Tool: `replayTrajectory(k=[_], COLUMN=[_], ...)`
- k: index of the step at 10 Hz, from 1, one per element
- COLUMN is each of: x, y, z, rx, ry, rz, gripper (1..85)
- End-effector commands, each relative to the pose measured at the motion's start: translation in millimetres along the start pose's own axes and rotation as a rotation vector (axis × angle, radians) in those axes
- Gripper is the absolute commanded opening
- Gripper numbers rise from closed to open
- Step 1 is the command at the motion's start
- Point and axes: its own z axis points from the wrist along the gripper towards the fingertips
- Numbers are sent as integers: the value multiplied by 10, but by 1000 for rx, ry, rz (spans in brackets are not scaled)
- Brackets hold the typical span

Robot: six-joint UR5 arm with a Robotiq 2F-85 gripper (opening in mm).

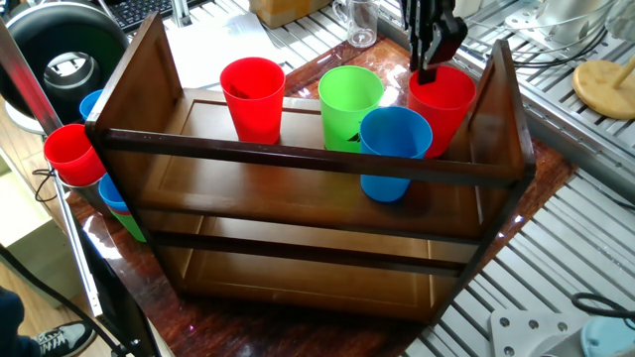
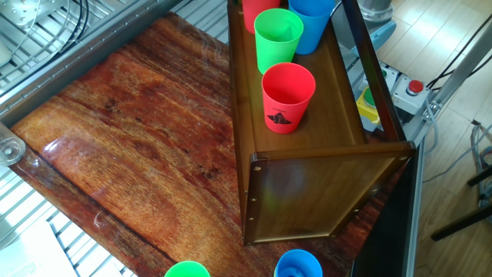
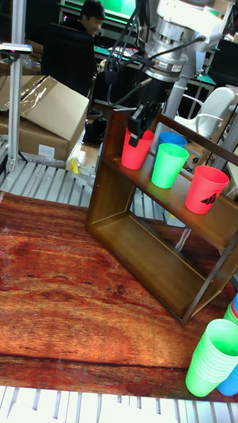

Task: Take the cups off the shelf and stack them together

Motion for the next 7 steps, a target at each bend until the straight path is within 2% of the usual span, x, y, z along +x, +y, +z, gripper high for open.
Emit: replayTrajectory(k=[1,3,5,7], x=[-57,-87,-73,-134], y=[-35,-16,-65,-211], z=[9,-13,-179,-320], rx=[16,6,-4,30], ry=[-17,-28,-8,15], rz=[32,45,36,8], gripper=[17,13,13,13])
